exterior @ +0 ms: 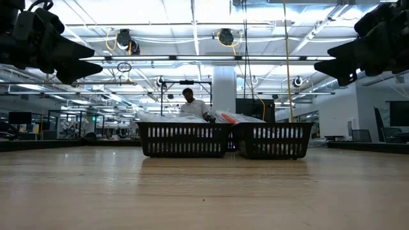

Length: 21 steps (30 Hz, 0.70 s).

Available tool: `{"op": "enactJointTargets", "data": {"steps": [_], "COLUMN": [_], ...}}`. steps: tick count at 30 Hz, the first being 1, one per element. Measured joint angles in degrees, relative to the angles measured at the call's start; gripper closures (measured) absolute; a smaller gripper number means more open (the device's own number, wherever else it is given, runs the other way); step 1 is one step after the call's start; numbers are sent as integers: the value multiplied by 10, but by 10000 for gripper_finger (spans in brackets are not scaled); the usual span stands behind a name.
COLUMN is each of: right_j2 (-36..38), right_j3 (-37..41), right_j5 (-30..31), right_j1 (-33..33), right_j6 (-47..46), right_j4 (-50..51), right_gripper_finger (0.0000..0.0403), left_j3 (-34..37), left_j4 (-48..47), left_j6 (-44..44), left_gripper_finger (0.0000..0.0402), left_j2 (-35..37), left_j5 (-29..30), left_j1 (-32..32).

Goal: Pick & Place Travel size toiletries
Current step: Return to Home Position

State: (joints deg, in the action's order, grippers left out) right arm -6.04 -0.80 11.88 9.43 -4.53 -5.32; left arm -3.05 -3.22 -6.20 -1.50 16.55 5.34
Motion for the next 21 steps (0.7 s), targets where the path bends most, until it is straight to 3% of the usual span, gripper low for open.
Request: {"op": "enactJointTargets", "data": {"steps": [21], "right_j2": [0], "right_j3": [0], "right_j5": [0], "right_j1": [0], "right_j6": [-4], "right_j4": [0], "right_gripper_finger": [140], "left_j3": [0], "left_j4": [0], "left_j6": [0], "left_gripper_finger": [81], "left_j2": [0], "left_j5": [0], "left_j1": [0]}}
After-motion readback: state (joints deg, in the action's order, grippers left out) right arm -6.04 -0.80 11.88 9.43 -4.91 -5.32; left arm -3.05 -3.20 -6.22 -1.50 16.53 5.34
